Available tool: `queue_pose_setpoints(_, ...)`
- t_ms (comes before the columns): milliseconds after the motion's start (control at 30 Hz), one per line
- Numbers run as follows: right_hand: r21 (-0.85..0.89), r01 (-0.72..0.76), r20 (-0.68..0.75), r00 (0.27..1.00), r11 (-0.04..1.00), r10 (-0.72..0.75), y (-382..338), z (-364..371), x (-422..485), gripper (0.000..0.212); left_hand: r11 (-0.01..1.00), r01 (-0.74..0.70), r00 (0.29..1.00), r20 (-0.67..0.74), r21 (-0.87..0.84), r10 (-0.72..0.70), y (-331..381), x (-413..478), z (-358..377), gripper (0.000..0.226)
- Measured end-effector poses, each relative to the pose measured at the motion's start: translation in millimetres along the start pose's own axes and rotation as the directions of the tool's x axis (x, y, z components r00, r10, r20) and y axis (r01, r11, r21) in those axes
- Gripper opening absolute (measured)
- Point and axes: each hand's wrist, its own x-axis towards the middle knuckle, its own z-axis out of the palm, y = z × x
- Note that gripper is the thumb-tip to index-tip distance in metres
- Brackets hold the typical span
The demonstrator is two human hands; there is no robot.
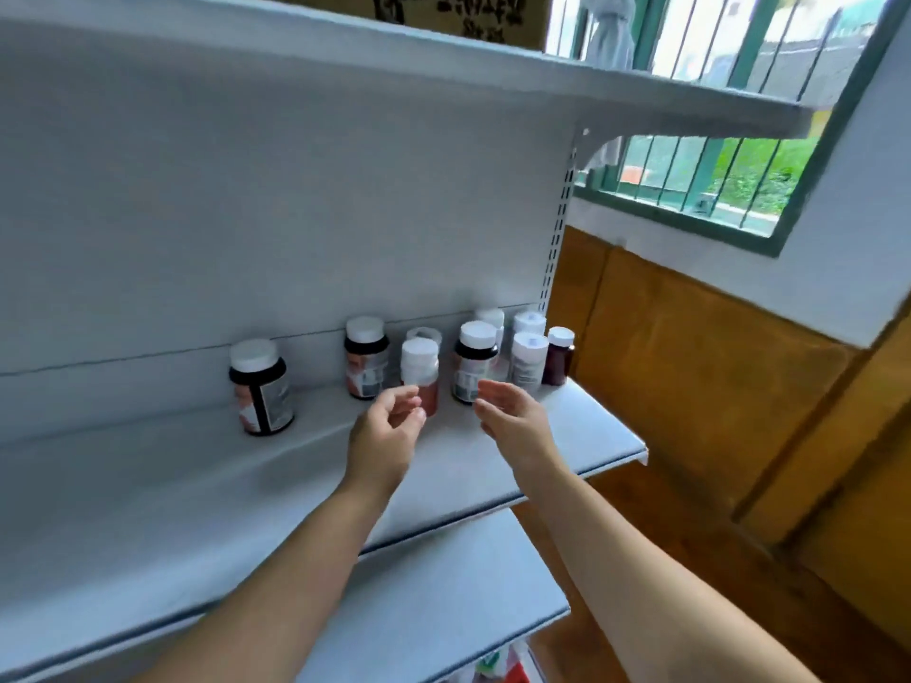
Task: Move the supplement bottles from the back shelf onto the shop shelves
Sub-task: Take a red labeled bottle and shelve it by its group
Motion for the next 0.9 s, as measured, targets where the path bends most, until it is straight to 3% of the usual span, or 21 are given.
queue_pose_setpoints(167, -0.004, -0.069, 0.187, 0.98, 0.998, 0.068, 13.3, -1.8, 54.3, 0.024, 0.989, 0.116, 0.966, -0.242, 0.088, -0.092, -14.8, 15.0, 14.4, 0.024)
queue_pose_setpoints(333, -0.106, -0.051, 0.294, 0.952, 0.993, 0.081, 25.3, 15.3, 78.6, 0.036, 0.973, 0.214, 0.927, -0.331, 0.088, -0.175, -29.0, 35.8, 17.9, 0.027)
queue_pose_setpoints(467, -0.135, -0.039, 0.316, 0.945, 0.99, 0.08, 33.2, 25.8, 89.5, 0.051, 0.957, 0.256, 0.942, -0.257, 0.136, -0.216, -39.5, 56.1, 22.6, 0.034)
queue_pose_setpoints(600, -0.117, -0.007, 0.436, 0.898, 0.993, 0.058, 38.9, 35.0, 99.8, 0.065, 0.964, 0.239, 0.968, -0.104, 0.117, -0.228, -41.1, 72.1, 26.5, 0.044)
queue_pose_setpoints(733, -0.093, -0.024, 0.459, 0.886, 0.995, 0.065, 37.1, 39.1, 103.5, 0.046, 0.976, 0.192, 0.981, -0.055, 0.103, -0.187, -45.7, 75.7, 28.0, 0.044)
queue_pose_setpoints(900, 0.008, -0.06, 0.445, 0.894, 0.998, 0.051, 31.8, 31.1, 95.7, 0.04, 0.993, 0.11, 0.994, 0.005, 0.041, -0.11, -40.6, 63.8, 23.9, 0.044)
